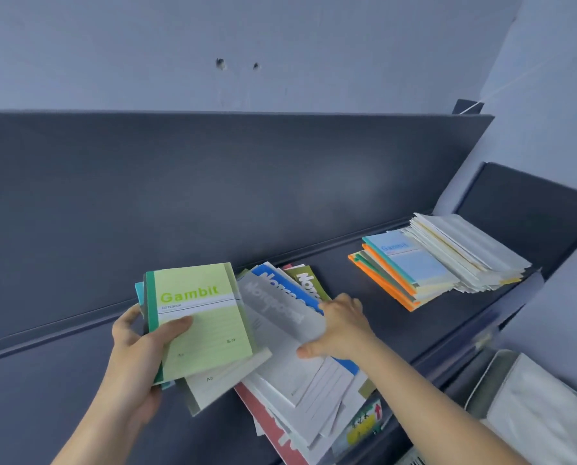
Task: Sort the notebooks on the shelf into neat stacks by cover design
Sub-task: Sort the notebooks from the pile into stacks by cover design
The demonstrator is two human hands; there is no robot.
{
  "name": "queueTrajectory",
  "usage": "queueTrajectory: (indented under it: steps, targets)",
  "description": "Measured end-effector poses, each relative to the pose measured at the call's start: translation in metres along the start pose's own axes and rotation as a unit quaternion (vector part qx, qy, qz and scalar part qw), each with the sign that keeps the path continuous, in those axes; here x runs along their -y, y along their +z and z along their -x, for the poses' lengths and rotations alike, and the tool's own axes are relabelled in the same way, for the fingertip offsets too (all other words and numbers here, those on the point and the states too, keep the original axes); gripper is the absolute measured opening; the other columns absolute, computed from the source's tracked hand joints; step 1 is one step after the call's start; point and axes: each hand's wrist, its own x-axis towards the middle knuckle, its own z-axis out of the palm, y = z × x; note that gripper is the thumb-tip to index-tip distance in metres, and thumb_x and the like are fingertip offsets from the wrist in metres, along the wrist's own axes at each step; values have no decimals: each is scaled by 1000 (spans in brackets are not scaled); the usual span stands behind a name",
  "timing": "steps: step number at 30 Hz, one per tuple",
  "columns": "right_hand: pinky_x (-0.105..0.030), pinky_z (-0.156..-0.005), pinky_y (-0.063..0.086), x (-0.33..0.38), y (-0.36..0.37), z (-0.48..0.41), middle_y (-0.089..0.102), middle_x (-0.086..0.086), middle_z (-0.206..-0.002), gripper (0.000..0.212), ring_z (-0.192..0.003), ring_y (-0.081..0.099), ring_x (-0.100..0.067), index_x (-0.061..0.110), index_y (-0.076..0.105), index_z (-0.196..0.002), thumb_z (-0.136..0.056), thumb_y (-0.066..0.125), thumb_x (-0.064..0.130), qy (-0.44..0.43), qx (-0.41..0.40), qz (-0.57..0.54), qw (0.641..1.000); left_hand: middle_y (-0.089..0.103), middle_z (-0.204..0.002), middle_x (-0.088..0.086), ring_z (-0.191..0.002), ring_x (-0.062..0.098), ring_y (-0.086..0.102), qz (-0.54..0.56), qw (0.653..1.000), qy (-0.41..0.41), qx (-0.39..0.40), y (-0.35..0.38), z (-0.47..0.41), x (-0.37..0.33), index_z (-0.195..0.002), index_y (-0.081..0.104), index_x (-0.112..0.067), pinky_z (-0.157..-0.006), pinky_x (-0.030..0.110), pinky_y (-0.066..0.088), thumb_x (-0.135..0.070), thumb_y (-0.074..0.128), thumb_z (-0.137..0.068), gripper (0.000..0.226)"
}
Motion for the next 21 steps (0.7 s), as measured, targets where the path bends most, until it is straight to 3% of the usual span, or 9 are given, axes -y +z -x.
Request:
queueTrajectory:
  steps: [7, 10, 12, 15, 17, 19, 21]
  targets:
    - [-38, -91, 44, -6, 0, -7, 42, -4, -121, 86, -116, 40, -24, 11, 48, -121, -57, 80, 59, -16, -10, 2, 1000, 68, -115, 7, -78, 23, 64, -4, 1000, 7, 23, 40, -13, 10, -137, 41, -22, -51, 28, 40, -5, 67, -83, 62]
    - [-36, -83, 42, -23, -6, -16, 52, -6, -117, 54, -113, 48, -26, 11, 55, -112, -74, 73, 46, -40, -33, -29, 998, 67, -117, 7, -81, 23, 64, 7, 1000, 25, 6, 60, -10, 15, -138, 41, -19, -39, 26, 44, -3, 67, -83, 63]
    - [-32, -73, 38, -40, -12, -21, 60, -7, -112, 29, -106, 57, -29, 12, 55, -107, -87, 62, 31, -66, -69, -58, 994, 65, -121, 5, -88, 24, 65, 10, 999, 48, 3, 77, -5, 17, -137, 43, -19, -45, 28, 49, -5, 70, -79, 66]
    - [-30, -69, 41, -75, -30, -36, 65, -3, -105, 10, -98, 61, -26, 16, 56, -100, -92, 55, 22, -91, -86, -138, 983, 63, -125, 6, -90, 24, 64, 22, 996, 81, -17, 109, 5, 17, -135, 45, -19, -61, 32, 49, -5, 72, -76, 66]
    - [-30, -70, 47, -99, -51, -47, 67, 1, -91, 5, -89, 62, -20, 20, 60, -89, -89, 57, 17, -93, -94, -255, 958, 63, -123, 7, -86, 21, 63, 36, 994, 99, -36, 134, 14, 14, -136, 43, -19, -64, 33, 47, -1, 67, -82, 62]
    - [-38, -73, 54, -123, -83, -55, 64, 3, -78, 19, -83, 62, -20, 26, 61, -79, -86, 56, 9, -108, -104, -400, 904, 62, -123, 4, -88, 19, 63, 51, 991, 112, -60, 159, 23, 12, -141, 36, -22, -63, 35, 47, -2, 66, -83, 69]
    - [-43, -71, 57, -153, -121, -59, 65, 3, -80, 28, -85, 64, -21, 28, 64, -78, -87, 54, 4, -123, -150, -479, 856, 61, -121, 1, -88, 16, 62, 59, 988, 122, -77, 182, 32, 13, -142, 34, -24, -62, 35, 46, -3, 67, -83, 71]
